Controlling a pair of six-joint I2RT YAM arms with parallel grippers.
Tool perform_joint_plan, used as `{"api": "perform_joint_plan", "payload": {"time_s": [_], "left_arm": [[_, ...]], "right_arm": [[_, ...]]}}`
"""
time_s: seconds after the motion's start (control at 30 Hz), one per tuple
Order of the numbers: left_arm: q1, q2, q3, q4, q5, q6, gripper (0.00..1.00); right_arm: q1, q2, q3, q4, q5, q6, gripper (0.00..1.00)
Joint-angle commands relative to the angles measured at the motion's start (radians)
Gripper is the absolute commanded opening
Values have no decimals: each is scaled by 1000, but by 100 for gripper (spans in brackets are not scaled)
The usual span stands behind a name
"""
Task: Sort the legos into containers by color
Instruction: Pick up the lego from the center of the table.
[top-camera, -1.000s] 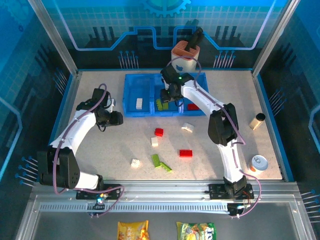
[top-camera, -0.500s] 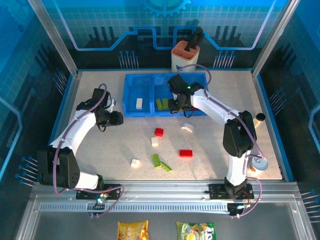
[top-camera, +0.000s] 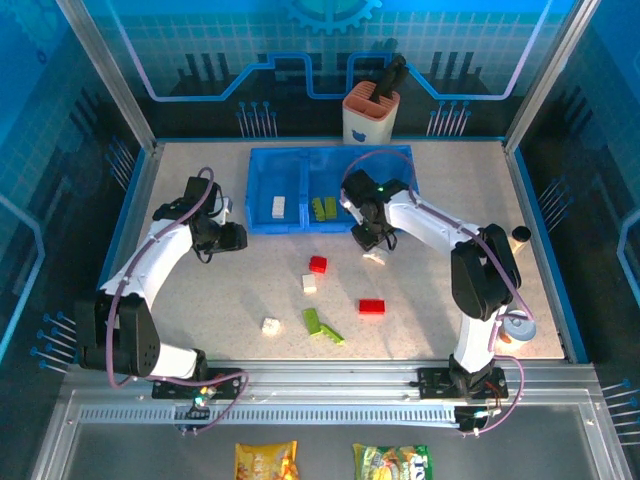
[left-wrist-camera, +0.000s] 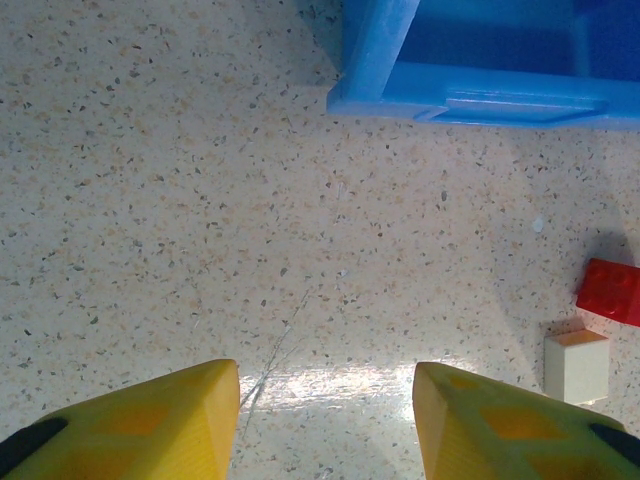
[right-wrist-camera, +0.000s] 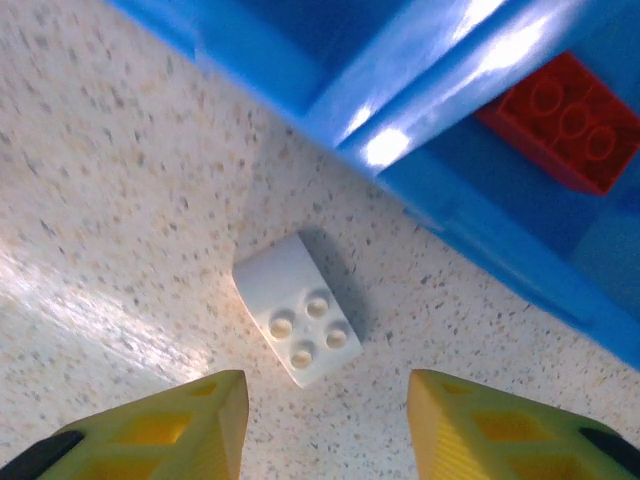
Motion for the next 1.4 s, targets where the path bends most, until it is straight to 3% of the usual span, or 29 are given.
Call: {"api": "perform_joint_plan", "payload": {"time_s": [0.0,0.33,0.77,1.37], "left_arm": [[10,14,-2,-13,18,11,50],[10,17,-2,-13,16,14,50],[10,26,0,-16,21,13,50],[9,26,-2,-16,23,12,50]], "right_arm": [[-22,6,-36,-14,-2,-87,50],[-66,43,-120,82,-99,-66,54],[-82,121,-129,115,-103,-62,55],[-71,109,-119,90,-125,-54,40]]}}
